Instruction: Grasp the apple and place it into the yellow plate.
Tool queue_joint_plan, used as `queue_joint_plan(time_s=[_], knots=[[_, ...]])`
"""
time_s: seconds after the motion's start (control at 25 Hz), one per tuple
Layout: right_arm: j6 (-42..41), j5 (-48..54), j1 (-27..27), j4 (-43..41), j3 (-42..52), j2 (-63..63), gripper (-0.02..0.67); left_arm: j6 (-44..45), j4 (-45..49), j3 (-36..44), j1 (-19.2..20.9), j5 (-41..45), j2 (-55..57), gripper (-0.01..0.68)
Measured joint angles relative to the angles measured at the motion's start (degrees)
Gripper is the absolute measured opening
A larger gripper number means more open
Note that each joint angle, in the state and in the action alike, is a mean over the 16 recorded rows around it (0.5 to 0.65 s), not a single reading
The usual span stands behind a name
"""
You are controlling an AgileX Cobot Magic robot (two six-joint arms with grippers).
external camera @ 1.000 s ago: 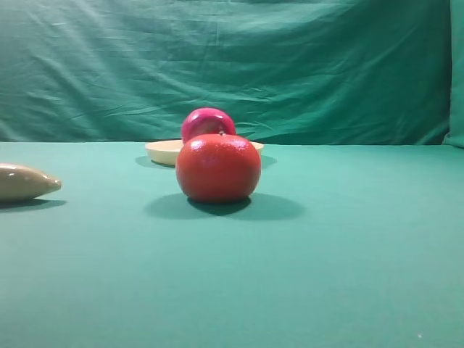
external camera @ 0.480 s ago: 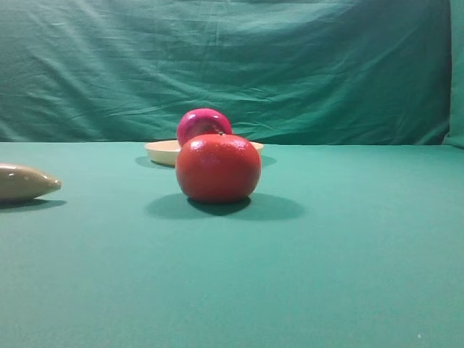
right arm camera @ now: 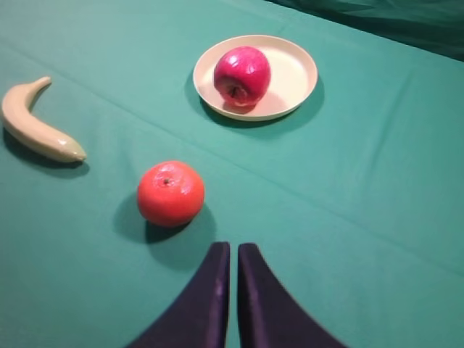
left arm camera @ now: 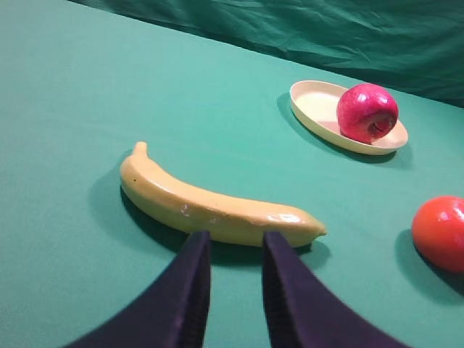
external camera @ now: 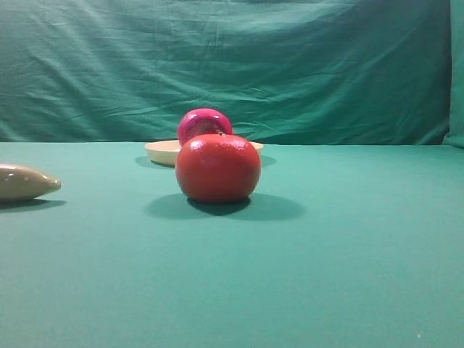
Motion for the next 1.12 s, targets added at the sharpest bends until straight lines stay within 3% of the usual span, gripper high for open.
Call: queue_joint_plan(time_s=[0.52,1.12], knots=[[0.63,-10.60,-10.47,-1.14,16.90,-22.16,0.000,0.00,0.00,0.00,0.00,0.00,0.00,0.157],[0.05,-21.59,-11.46,-6.56,41.15,-40.44,0.000,0.00,0.00,0.00,0.00,0.00,0.00,0.157]])
